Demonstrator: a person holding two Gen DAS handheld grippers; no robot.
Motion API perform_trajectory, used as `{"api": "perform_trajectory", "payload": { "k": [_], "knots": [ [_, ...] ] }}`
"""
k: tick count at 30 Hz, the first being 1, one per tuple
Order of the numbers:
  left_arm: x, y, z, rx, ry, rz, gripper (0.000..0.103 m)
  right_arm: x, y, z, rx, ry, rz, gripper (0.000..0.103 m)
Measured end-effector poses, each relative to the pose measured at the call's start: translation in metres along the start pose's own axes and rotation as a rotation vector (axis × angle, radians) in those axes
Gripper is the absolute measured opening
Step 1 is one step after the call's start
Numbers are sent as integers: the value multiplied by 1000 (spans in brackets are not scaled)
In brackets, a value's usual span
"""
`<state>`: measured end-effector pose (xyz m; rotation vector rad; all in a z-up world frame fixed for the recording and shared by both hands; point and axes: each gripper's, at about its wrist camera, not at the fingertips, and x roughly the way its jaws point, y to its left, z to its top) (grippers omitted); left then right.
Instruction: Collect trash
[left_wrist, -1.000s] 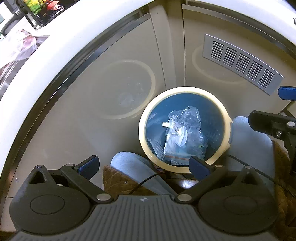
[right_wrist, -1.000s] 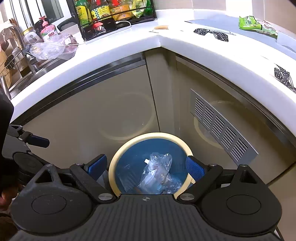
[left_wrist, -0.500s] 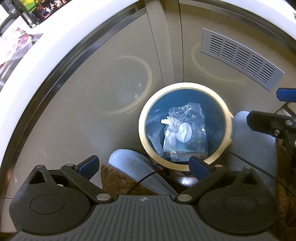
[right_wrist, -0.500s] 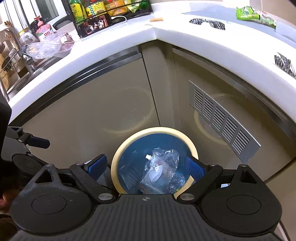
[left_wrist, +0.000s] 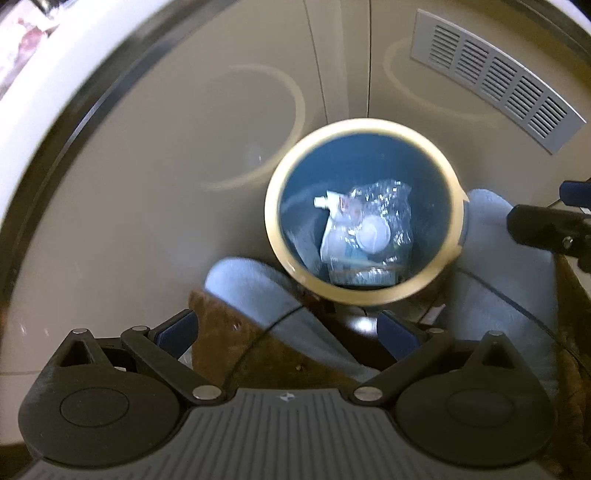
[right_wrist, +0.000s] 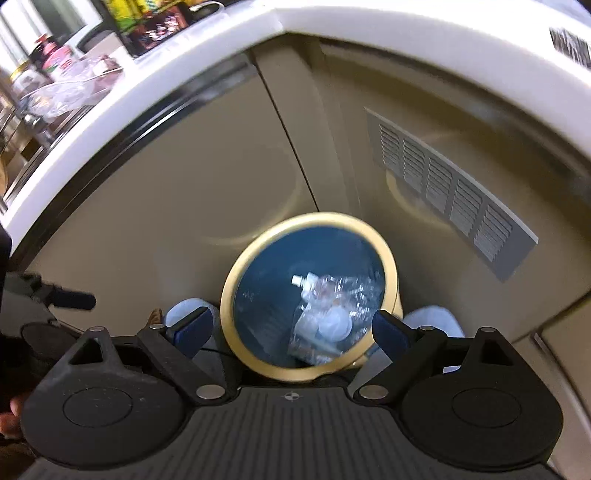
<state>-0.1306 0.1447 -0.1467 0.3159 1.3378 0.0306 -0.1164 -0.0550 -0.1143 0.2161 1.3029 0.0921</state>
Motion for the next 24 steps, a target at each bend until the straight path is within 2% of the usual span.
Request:
{"api": "perform_trajectory", "payload": {
  "k": [4,10,24],
  "knots": [
    [-2,-3,1,-5,-10,-1,103,3,-8,-3,54,14,11,94],
    [-6,-15,1,57,-42,2,103,2,-15,-5,72,11,11,94],
    [3,-5,5,18,-28,-20,103,9,-8,1,51,34,1,94]
  ]
}}
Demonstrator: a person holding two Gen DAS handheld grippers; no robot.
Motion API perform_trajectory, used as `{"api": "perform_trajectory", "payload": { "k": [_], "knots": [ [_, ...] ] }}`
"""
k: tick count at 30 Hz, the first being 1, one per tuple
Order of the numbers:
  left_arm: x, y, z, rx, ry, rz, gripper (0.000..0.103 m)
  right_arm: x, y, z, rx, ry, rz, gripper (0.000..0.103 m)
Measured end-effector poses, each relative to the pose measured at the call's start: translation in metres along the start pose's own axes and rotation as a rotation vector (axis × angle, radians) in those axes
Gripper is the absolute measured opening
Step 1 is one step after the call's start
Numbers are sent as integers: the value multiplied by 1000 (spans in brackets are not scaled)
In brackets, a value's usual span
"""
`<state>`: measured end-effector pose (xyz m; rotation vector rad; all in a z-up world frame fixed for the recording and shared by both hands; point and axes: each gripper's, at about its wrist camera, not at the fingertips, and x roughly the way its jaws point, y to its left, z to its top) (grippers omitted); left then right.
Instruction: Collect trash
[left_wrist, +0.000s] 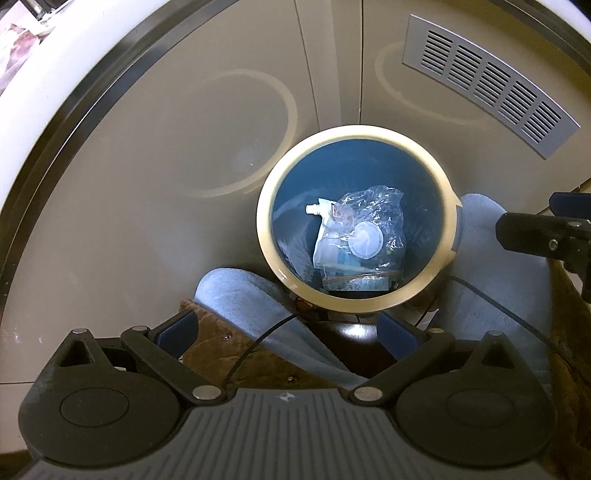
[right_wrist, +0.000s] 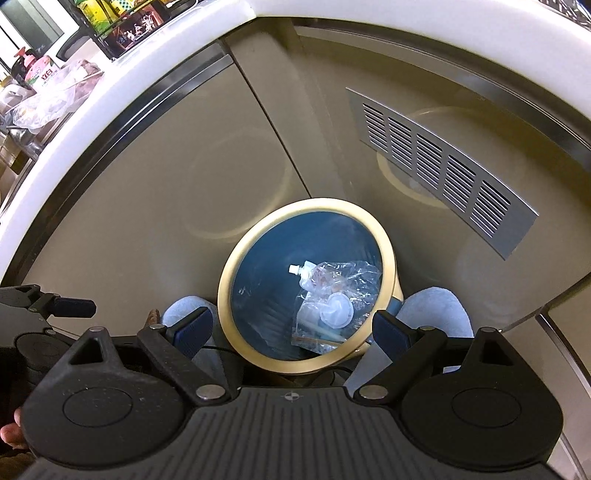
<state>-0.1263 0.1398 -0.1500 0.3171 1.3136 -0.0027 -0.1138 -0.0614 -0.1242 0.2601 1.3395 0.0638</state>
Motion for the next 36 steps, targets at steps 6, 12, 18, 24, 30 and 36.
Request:
{"api": "perform_trajectory", "payload": {
  "k": [6,12,18,24,30,36],
  "knots": [
    [3,0,0,-5,2,-9,103,2,2,1,-2,8,-7,94],
    [4,0,1,-10,5,-9,103,4,3,1,0,17,-7,94],
    [5,-1,1,-10,9,-9,103,4,3,1,3,20,-5,94],
    [5,-2,2,-4,11,-6,103,5,1,1,14,23,0,94],
    [6,-2,2,-1,17,-6,103,10,-1,1,30,41,5,94],
    [7,-2,4,3,26,-8,103,11,-2,1,38,45,10,94]
  ]
}}
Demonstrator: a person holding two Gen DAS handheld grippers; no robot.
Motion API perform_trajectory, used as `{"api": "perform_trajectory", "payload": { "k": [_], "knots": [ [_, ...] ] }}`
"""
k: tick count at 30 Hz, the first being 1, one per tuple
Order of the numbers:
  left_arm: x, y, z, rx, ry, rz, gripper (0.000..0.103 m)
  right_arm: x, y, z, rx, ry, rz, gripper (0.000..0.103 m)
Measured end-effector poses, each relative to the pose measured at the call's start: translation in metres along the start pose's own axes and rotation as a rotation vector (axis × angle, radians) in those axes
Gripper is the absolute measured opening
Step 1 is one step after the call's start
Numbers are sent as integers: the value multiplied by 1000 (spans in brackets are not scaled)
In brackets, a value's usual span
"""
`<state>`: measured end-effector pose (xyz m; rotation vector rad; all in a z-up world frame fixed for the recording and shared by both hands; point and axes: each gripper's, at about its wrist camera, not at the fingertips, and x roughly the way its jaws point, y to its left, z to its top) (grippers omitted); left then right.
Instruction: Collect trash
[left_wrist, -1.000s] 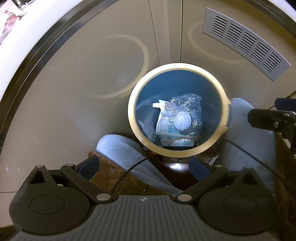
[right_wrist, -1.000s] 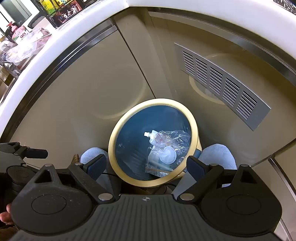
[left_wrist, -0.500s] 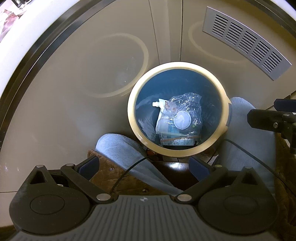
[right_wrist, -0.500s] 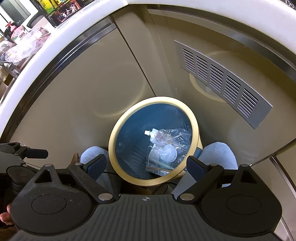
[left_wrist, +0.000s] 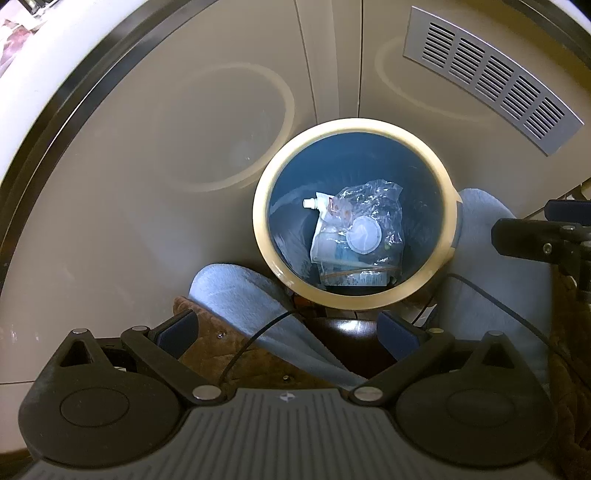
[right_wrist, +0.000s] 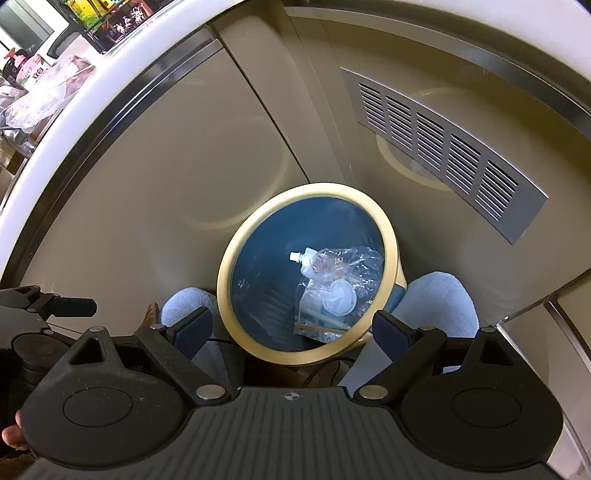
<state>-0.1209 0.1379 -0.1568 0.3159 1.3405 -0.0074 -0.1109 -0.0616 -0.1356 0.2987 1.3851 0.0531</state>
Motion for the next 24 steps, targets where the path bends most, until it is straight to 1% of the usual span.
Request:
{"api": "perform_trajectory", "payload": {
  "k": [11,24],
  "knots": [
    [6,-2,1,4,26,-8,103,8,-3,0,26,26,4,94],
    [21,-8,6,15,60,-23,103,27,-8,3,50,74,-1,94]
  ]
}}
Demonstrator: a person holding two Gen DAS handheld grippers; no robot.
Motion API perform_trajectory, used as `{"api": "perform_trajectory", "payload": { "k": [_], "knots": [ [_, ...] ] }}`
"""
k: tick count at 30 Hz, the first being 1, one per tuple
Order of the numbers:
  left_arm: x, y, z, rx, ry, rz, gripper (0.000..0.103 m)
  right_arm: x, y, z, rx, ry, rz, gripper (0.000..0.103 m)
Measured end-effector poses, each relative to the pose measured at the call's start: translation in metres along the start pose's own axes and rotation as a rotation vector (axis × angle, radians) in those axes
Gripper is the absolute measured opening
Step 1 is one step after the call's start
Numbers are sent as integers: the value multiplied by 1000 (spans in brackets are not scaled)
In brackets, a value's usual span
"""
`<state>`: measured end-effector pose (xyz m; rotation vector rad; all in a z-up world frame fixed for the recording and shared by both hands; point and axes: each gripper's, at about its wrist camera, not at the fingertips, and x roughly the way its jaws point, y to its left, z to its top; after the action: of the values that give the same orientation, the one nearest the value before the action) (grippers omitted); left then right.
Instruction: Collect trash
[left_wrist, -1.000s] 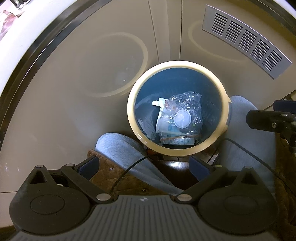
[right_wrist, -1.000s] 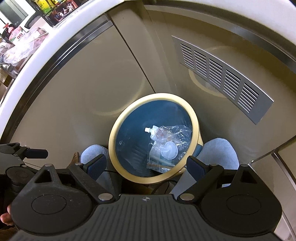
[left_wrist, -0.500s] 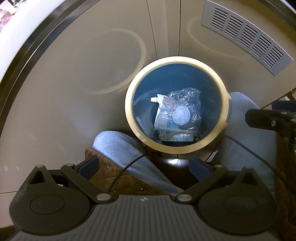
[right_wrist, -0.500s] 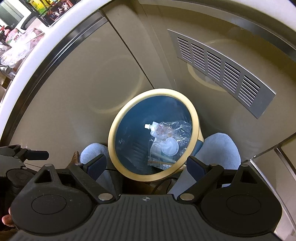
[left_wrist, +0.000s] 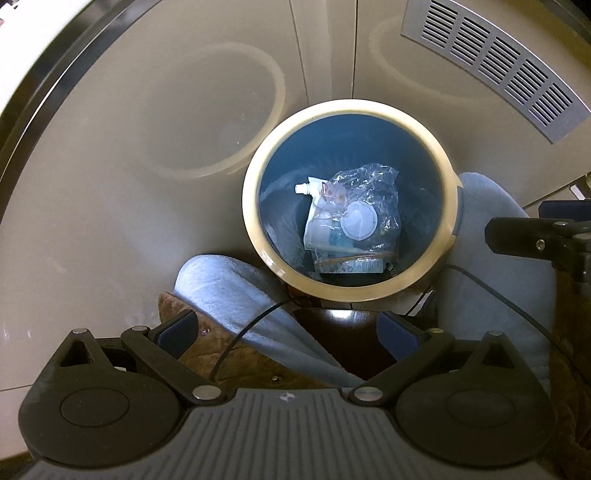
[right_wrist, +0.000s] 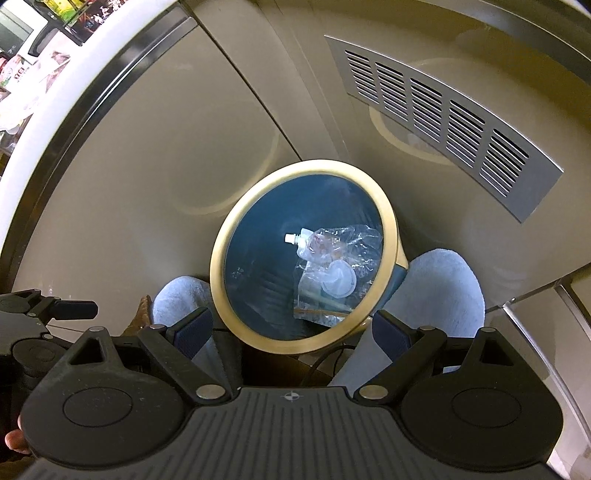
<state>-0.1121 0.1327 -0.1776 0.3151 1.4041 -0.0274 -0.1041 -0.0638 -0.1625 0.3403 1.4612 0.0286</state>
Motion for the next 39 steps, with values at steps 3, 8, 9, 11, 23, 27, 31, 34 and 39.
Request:
{"api": "perform_trajectory", "payload": {
  "k": [3,8,9,11,23,27,31,34,39],
  "knots": [
    [3,0,1,0,7,-2,103,5,1,1,-5,14,-3,94],
    [7,0,2,-6,17,-9,103,11,3,2,-14,28,-8,94],
    [8,0,2,-5,18,-11,103,12,4,2,-15,31,-9,94],
    [9,0,2,-5,20,-13,103,13,4,3,-16,36,-11,94],
    [14,0,4,-12,34,-22,103,15,7,6,-20,50,-17,94],
    [15,0,4,-13,36,-23,103,15,7,7,-20,53,-19,94],
    [16,0,4,-14,38,-25,103,16,8,7,-21,58,-20,94],
    [18,0,5,-17,42,-28,103,18,8,8,-23,66,-25,94],
    [21,1,4,-25,49,-36,103,22,11,8,-33,79,-31,94]
  ]
}}
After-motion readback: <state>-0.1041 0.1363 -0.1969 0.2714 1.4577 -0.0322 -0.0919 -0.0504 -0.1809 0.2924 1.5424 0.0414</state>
